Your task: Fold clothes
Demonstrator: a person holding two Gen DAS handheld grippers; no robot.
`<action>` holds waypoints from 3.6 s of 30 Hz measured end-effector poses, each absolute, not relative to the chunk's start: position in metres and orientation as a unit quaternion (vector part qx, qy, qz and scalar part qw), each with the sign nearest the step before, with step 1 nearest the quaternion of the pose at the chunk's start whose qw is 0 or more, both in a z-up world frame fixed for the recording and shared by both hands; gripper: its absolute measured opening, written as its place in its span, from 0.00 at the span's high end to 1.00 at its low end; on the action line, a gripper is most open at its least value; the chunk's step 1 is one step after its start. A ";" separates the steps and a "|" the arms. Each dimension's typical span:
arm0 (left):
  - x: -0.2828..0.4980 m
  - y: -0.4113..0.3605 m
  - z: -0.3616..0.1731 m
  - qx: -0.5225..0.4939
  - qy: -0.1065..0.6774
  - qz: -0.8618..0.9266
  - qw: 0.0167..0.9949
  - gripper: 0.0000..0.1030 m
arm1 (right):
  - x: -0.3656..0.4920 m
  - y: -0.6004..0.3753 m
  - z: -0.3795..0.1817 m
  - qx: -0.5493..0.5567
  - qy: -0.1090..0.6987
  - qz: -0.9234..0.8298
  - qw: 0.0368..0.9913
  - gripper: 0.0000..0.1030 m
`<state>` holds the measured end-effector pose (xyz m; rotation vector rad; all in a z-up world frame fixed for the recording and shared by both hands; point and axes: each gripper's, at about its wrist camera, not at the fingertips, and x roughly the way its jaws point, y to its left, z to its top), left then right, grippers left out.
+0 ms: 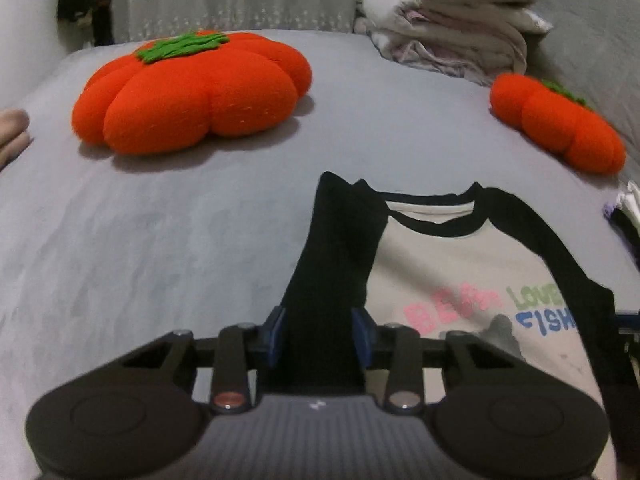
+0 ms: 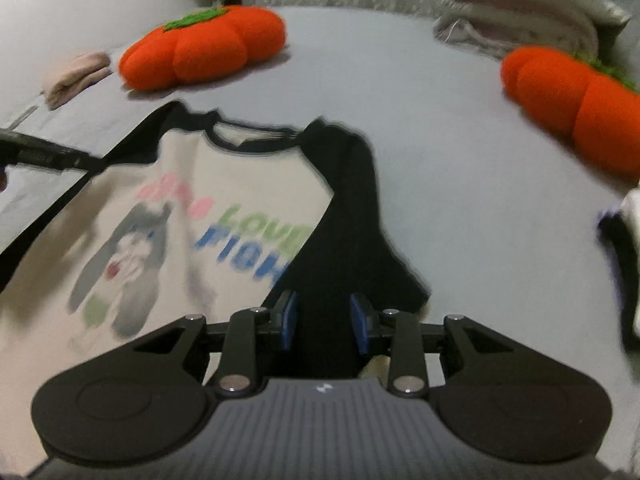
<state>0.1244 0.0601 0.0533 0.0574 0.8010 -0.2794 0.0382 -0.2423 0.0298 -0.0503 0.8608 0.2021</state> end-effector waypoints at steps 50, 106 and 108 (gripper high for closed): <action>0.053 0.056 0.028 0.081 0.406 -0.059 0.909 0.94 | -0.050 -0.211 0.047 -0.063 0.384 0.081 0.918 0.94; 0.003 0.112 0.034 0.059 0.423 -0.099 0.899 0.94 | -0.077 -0.317 0.101 0.106 0.296 -0.035 0.949 0.89; 0.004 0.111 0.034 0.057 0.423 -0.097 0.899 0.93 | -0.061 -0.324 0.096 0.101 0.296 -0.065 0.948 0.89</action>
